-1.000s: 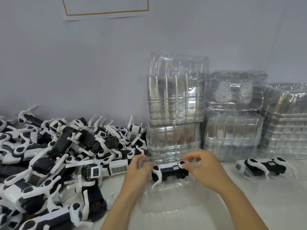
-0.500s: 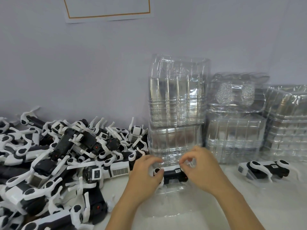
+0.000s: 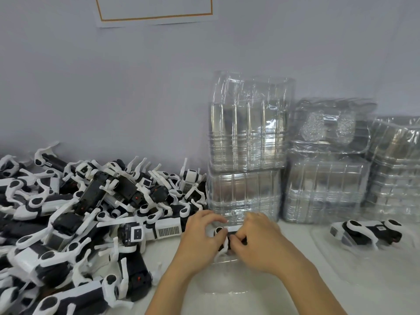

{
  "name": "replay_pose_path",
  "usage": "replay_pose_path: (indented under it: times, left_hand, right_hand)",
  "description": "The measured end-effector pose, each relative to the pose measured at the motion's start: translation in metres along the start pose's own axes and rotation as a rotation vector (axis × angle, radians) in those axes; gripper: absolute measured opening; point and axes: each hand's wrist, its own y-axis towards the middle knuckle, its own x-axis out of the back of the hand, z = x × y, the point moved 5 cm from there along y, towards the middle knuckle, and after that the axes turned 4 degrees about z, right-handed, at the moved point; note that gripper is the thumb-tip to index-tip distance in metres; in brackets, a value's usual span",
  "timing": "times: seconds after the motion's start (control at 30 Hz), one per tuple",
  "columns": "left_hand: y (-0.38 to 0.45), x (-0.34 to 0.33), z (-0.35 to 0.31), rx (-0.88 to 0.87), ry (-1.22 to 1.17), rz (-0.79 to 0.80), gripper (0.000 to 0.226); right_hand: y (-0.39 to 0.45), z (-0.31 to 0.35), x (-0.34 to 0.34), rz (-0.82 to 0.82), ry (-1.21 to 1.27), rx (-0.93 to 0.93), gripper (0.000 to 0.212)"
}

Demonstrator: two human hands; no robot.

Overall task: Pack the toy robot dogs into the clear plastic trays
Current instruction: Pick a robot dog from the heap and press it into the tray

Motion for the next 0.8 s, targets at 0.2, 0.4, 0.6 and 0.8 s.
replay_pose_path:
  times: [0.2,0.4,0.6,0.8]
  left_hand:
    - [0.0,-0.001,0.001,0.011,0.005,-0.003,0.019]
    - [0.001,0.0,0.002,0.015,0.022,0.001,0.018]
    - [0.001,-0.001,0.003,0.024,0.026,-0.005,0.02]
    - [0.001,-0.002,0.002,0.018,0.06,-0.026,0.019]
  right_hand:
    - [0.001,-0.004,0.004,-0.044,0.095,0.07,0.054]
    - [-0.001,-0.016,0.016,-0.111,0.184,-0.018,0.029]
    - [-0.002,-0.013,0.012,-0.051,0.08,-0.052,0.024]
    - [-0.002,-0.018,0.016,0.009,0.359,-0.034,0.022]
